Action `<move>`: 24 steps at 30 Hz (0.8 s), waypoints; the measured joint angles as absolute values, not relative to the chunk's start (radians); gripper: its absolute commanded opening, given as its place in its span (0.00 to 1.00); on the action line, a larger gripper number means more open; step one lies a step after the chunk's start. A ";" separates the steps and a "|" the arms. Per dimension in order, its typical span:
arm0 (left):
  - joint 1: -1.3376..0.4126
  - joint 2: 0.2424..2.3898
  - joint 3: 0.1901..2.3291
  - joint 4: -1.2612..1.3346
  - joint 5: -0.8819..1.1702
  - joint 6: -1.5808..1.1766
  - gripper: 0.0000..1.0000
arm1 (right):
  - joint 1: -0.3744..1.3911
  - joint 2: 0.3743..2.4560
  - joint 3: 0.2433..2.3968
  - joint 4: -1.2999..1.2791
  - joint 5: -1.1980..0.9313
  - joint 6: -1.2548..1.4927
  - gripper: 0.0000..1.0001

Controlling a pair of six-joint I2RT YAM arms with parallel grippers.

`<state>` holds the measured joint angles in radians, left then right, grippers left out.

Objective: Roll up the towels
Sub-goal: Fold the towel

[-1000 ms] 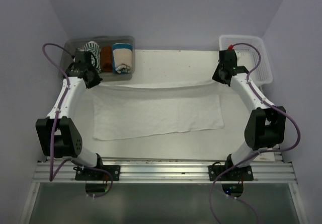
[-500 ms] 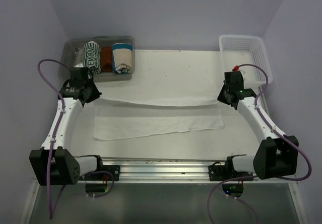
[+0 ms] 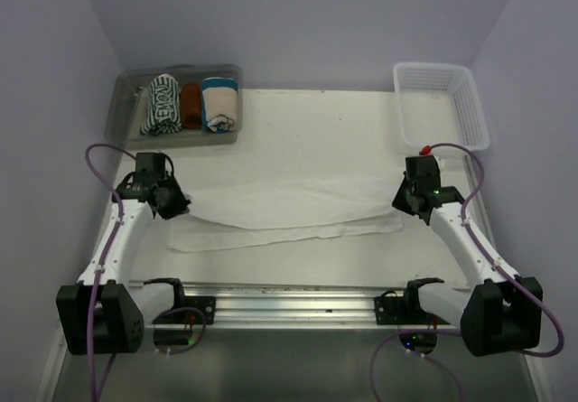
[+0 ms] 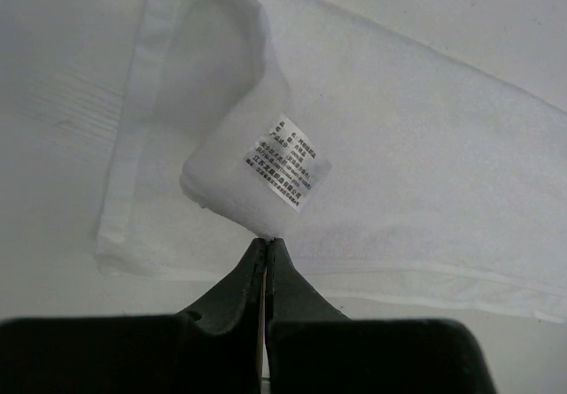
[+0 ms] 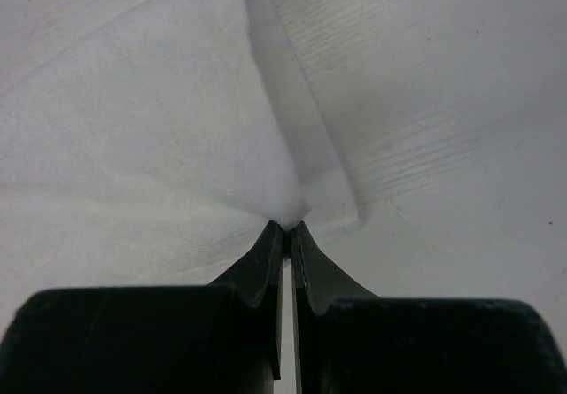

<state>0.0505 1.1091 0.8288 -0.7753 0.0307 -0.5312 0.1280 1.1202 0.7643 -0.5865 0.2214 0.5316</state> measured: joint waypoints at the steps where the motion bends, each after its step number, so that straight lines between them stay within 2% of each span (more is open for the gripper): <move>1: 0.051 1.106 0.818 -0.775 0.034 -0.536 0.00 | 0.128 1.116 0.760 -0.589 0.220 0.534 0.00; 24: 0.051 1.028 0.830 -0.828 0.017 -0.568 0.00 | 0.128 0.965 0.722 -0.681 0.269 0.575 0.00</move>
<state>0.0513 1.0283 0.8303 -0.8284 0.0170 -0.5678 0.1276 0.9649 0.7223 -0.6811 0.2691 0.5747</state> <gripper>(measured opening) 0.010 0.050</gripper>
